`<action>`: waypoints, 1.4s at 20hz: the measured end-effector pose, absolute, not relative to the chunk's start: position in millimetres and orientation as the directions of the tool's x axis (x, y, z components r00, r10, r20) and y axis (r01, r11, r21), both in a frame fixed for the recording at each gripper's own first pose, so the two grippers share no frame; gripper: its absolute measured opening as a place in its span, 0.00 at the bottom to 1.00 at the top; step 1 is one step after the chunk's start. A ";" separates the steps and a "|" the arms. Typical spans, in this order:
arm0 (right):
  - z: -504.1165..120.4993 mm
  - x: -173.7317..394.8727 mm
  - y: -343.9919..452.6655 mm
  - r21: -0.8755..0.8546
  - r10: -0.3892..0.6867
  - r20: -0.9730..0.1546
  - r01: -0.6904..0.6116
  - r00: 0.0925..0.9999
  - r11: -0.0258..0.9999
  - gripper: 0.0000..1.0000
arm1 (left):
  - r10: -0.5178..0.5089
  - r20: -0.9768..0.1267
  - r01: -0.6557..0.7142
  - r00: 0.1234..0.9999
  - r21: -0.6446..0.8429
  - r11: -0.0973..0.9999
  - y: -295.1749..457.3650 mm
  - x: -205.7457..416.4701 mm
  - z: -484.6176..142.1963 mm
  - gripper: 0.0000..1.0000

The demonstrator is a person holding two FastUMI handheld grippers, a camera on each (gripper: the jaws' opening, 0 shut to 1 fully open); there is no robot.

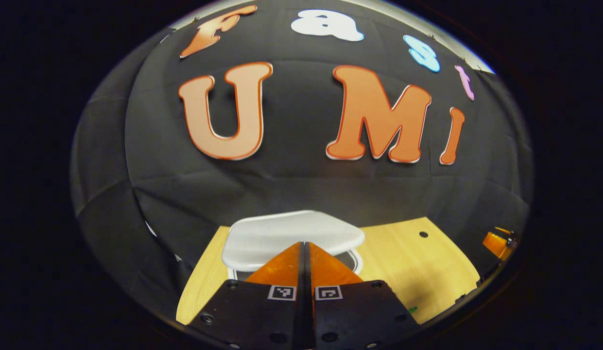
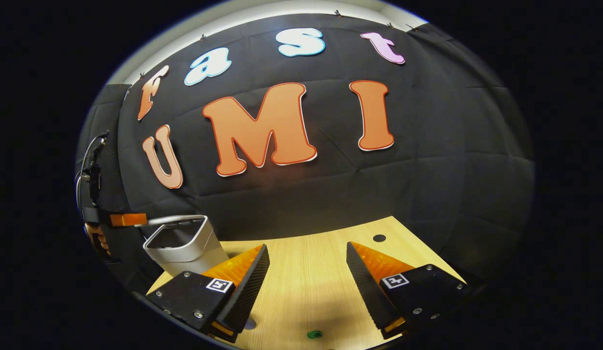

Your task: Press the lid of the desktop garbage bin to open it, pick up the crumpled paper on the desktop and throw it into the bin, then pick up the pop can on the desktop and drop it into the bin, and finally close the garbage bin lid.

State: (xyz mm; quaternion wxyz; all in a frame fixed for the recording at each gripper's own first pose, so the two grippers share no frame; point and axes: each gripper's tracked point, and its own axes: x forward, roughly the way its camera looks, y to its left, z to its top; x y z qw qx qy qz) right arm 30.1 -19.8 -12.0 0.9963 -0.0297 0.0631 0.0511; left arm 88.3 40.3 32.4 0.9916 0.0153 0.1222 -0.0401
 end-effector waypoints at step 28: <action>-30.7 16.0 -5.1 -0.167 0.161 -0.160 -0.187 0.974 0.968 0.95 | 0.029 0.035 -0.029 0.999 -0.006 1.000 29.9 28.1 53.9 0.82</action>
